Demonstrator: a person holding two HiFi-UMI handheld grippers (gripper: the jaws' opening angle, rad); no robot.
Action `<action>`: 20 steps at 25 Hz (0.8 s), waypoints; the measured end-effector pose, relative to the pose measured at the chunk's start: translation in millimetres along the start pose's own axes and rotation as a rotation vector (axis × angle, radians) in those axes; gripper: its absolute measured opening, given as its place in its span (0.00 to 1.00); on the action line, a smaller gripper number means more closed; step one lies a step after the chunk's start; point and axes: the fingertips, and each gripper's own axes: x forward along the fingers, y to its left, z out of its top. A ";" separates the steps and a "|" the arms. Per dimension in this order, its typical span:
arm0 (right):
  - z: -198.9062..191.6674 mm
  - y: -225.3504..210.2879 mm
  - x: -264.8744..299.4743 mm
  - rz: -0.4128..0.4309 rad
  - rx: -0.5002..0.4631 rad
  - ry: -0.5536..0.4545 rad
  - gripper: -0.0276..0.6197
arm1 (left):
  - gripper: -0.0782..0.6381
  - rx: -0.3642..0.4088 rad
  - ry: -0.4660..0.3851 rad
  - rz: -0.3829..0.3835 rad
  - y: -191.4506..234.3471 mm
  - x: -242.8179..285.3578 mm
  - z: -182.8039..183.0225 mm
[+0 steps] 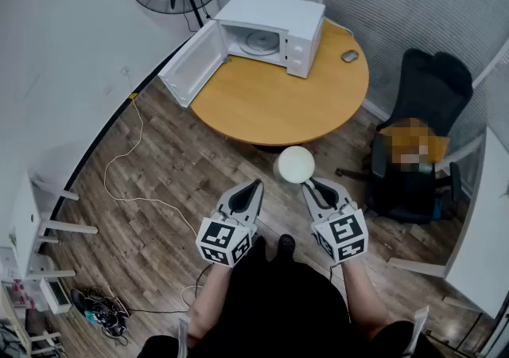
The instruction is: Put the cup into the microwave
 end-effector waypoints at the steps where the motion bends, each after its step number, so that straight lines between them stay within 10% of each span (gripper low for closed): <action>1: -0.1 -0.3 0.0 0.000 -0.003 -0.002 0.13 | 0.10 0.001 0.001 0.001 0.0 0.4 -0.4; 20: -8.2 -14.3 21.9 0.018 0.018 0.033 0.14 | 0.10 -0.025 0.017 0.038 18.7 10.1 -6.7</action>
